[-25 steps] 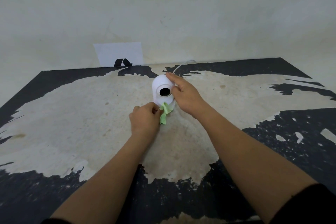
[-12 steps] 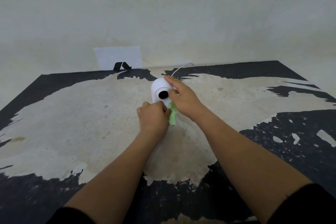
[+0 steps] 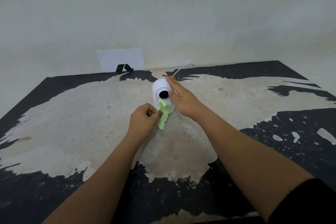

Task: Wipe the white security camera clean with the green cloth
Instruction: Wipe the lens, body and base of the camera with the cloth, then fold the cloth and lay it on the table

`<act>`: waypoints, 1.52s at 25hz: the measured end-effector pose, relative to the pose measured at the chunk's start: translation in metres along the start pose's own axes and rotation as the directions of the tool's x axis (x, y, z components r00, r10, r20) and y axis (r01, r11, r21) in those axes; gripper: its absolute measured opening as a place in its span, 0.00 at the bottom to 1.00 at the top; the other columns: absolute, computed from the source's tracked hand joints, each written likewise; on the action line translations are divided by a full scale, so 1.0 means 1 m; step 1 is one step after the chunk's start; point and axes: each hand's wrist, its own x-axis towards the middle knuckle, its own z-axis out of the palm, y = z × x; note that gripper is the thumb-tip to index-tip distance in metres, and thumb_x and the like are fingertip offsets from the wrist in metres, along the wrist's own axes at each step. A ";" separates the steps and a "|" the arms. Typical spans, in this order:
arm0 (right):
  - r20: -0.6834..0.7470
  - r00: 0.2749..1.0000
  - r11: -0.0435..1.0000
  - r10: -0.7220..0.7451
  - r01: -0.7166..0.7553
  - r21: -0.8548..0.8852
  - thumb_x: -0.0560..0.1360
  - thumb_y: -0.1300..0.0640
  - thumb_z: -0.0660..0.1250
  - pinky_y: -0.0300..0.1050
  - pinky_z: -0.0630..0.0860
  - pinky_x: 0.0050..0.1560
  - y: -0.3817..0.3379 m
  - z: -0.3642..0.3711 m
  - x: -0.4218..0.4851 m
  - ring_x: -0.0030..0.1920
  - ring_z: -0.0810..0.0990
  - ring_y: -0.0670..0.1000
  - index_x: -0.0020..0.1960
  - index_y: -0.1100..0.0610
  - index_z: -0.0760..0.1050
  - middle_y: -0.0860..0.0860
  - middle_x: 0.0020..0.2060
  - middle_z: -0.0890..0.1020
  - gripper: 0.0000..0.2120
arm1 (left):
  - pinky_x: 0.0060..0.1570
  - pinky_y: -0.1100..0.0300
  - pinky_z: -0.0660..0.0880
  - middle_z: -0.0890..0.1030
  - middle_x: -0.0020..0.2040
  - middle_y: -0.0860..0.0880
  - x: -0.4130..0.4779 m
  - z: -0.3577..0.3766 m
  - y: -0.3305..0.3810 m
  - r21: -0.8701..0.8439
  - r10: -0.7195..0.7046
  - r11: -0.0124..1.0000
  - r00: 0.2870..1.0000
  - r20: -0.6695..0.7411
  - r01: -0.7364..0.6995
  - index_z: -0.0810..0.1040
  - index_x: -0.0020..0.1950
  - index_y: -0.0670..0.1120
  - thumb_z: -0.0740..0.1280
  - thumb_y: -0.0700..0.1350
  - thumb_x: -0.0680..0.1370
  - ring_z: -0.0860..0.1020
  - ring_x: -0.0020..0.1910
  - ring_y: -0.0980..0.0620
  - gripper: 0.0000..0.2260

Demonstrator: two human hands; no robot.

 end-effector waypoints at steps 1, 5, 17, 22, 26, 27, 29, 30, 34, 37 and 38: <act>-0.016 1.000 0.999 0.010 -0.010 0.032 0.81 0.57 0.54 0.38 0.50 0.72 -0.001 0.000 -0.006 0.75 0.52 0.42 0.75 0.49 0.55 0.44 0.76 0.55 0.23 | 0.39 0.56 0.72 0.77 0.34 0.46 -0.006 -0.003 0.006 -0.161 -0.020 0.987 0.998 0.061 0.029 0.75 0.37 0.43 0.70 0.43 0.74 0.74 0.35 0.50 0.08; -0.205 0.970 0.979 0.131 -0.094 0.184 0.81 0.51 0.54 0.38 0.65 0.63 -0.011 -0.006 -0.040 0.63 0.70 0.42 0.69 0.50 0.67 0.46 0.66 0.72 0.18 | 0.41 0.55 0.79 0.82 0.37 0.46 -0.023 -0.006 0.028 -0.560 -0.063 0.806 0.969 0.241 0.191 0.75 0.41 0.44 0.67 0.38 0.76 0.80 0.37 0.50 0.05; -0.208 0.952 0.938 0.223 -0.151 0.314 0.76 0.58 0.64 0.44 0.76 0.39 0.000 -0.025 -0.095 0.36 0.77 0.47 0.43 0.50 0.79 0.51 0.36 0.81 0.07 | 0.44 0.48 0.80 0.84 0.48 0.40 -0.045 0.023 0.041 -0.722 -0.130 0.520 0.878 0.461 0.456 0.76 0.55 0.42 0.59 0.58 0.77 0.83 0.43 0.44 0.20; -0.163 0.965 0.952 0.206 -0.159 0.260 0.77 0.59 0.64 0.45 0.79 0.40 0.008 -0.036 -0.103 0.39 0.79 0.51 0.47 0.50 0.79 0.63 0.42 0.82 0.07 | 0.51 0.44 0.78 0.85 0.51 0.41 -0.042 0.032 0.050 -0.539 -0.093 0.799 0.940 0.327 0.267 0.80 0.54 0.44 0.67 0.45 0.76 0.82 0.51 0.40 0.09; -0.180 0.925 0.851 0.333 -0.214 0.479 0.79 0.56 0.59 0.48 0.80 0.45 0.016 -0.047 -0.108 0.47 0.81 0.52 0.54 0.50 0.77 0.54 0.46 0.82 0.09 | 0.50 0.44 0.78 0.85 0.48 0.42 -0.039 0.039 0.061 -0.487 -0.062 0.845 0.945 0.320 0.220 0.81 0.50 0.46 0.66 0.41 0.77 0.82 0.50 0.40 0.05; -0.135 0.915 0.771 0.381 -0.234 0.592 0.79 0.52 0.59 0.50 0.80 0.47 0.016 -0.050 -0.109 0.47 0.81 0.52 0.55 0.51 0.76 0.52 0.47 0.82 0.09 | 0.50 0.44 0.78 0.85 0.48 0.43 -0.037 0.041 0.065 -0.463 -0.030 0.865 0.941 0.337 0.193 0.82 0.49 0.47 0.67 0.42 0.76 0.83 0.49 0.41 0.05; -0.050 0.912 0.667 0.407 -0.259 0.699 0.77 0.48 0.62 0.51 0.80 0.46 0.018 -0.057 -0.110 0.45 0.83 0.51 0.57 0.52 0.75 0.50 0.45 0.84 0.12 | 0.48 0.48 0.79 0.86 0.45 0.44 -0.034 0.045 0.077 -0.419 0.052 0.901 0.929 0.367 0.115 0.82 0.48 0.45 0.68 0.41 0.76 0.83 0.45 0.45 0.04; -0.025 0.914 0.658 0.405 -0.273 0.701 0.75 0.48 0.64 0.50 0.80 0.45 0.021 -0.061 -0.110 0.46 0.83 0.51 0.58 0.53 0.74 0.51 0.46 0.84 0.14 | 0.46 0.50 0.79 0.85 0.44 0.44 -0.032 0.047 0.084 -0.405 0.082 0.911 0.922 0.378 0.085 0.82 0.48 0.44 0.69 0.41 0.75 0.83 0.43 0.47 0.04; -0.131 0.884 0.793 0.450 -0.327 0.514 0.72 0.58 0.70 0.55 0.80 0.48 0.040 -0.075 -0.116 0.47 0.83 0.57 0.51 0.57 0.78 0.58 0.48 0.84 0.08 | 0.45 0.51 0.78 0.83 0.42 0.42 -0.013 0.059 0.101 -0.363 0.084 0.929 0.921 0.380 0.066 0.81 0.48 0.39 0.69 0.38 0.74 0.81 0.41 0.47 0.04; -0.227 0.851 0.851 0.474 -0.375 0.369 0.72 0.57 0.70 0.52 0.81 0.38 0.048 -0.085 -0.126 0.39 0.82 0.56 0.40 0.58 0.78 0.56 0.38 0.83 0.05 | 0.43 0.50 0.77 0.82 0.44 0.41 0.004 0.071 0.105 -0.260 0.075 0.965 0.913 0.402 0.036 0.80 0.48 0.39 0.69 0.40 0.75 0.80 0.40 0.45 0.05; -0.250 0.846 0.867 0.470 -0.390 0.311 0.72 0.56 0.71 0.48 0.79 0.33 0.049 -0.087 -0.130 0.37 0.81 0.55 0.39 0.59 0.77 0.56 0.36 0.83 0.07 | 0.41 0.51 0.76 0.82 0.44 0.42 0.010 0.076 0.106 -0.192 0.073 0.981 0.908 0.413 0.009 0.80 0.48 0.39 0.69 0.42 0.75 0.79 0.40 0.46 0.06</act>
